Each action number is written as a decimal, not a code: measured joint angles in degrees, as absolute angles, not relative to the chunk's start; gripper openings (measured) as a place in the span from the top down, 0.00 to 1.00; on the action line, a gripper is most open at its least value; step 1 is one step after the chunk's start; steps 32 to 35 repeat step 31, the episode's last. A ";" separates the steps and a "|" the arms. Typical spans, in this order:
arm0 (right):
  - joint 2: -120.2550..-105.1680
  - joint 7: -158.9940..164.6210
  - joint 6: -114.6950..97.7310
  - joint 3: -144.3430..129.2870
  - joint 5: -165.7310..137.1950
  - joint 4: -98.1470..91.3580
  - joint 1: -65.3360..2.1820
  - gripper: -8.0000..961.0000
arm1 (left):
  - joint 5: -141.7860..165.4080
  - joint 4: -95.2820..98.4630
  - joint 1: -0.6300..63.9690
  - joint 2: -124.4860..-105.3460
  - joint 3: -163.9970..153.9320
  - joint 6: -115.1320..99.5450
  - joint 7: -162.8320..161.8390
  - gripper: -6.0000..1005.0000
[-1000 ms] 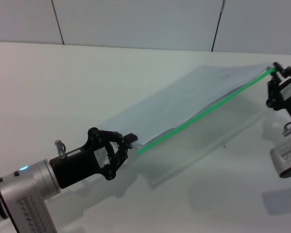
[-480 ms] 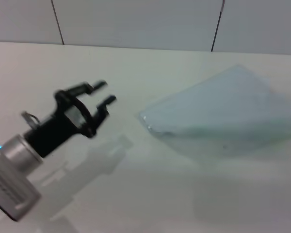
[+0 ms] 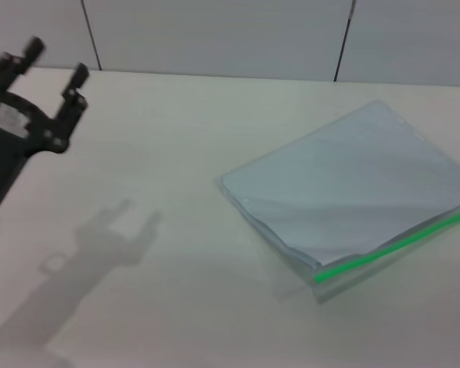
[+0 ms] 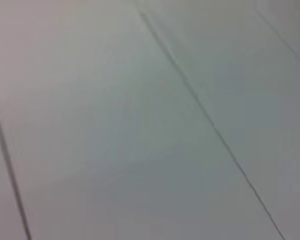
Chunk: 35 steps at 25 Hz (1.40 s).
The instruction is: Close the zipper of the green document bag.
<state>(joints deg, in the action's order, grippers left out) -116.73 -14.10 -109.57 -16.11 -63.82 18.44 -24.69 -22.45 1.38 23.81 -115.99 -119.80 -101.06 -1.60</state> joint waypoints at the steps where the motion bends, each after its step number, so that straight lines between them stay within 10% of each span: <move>1: -116.74 -13.65 -110.07 -16.40 -63.82 18.44 -24.58 0.30 | -23.19 1.38 23.75 -115.97 -119.80 -101.21 -3.11 0.53; 8: -116.80 -12.66 -110.48 -16.63 -63.81 18.63 -24.89 0.11 | -25.53 1.33 23.84 -115.99 -119.80 -101.70 -5.97 0.28; 35: -116.81 -12.69 -110.32 -16.79 -63.80 18.90 -24.96 0.08 | -26.28 1.47 23.61 -116.19 -119.80 -103.09 -9.38 0.29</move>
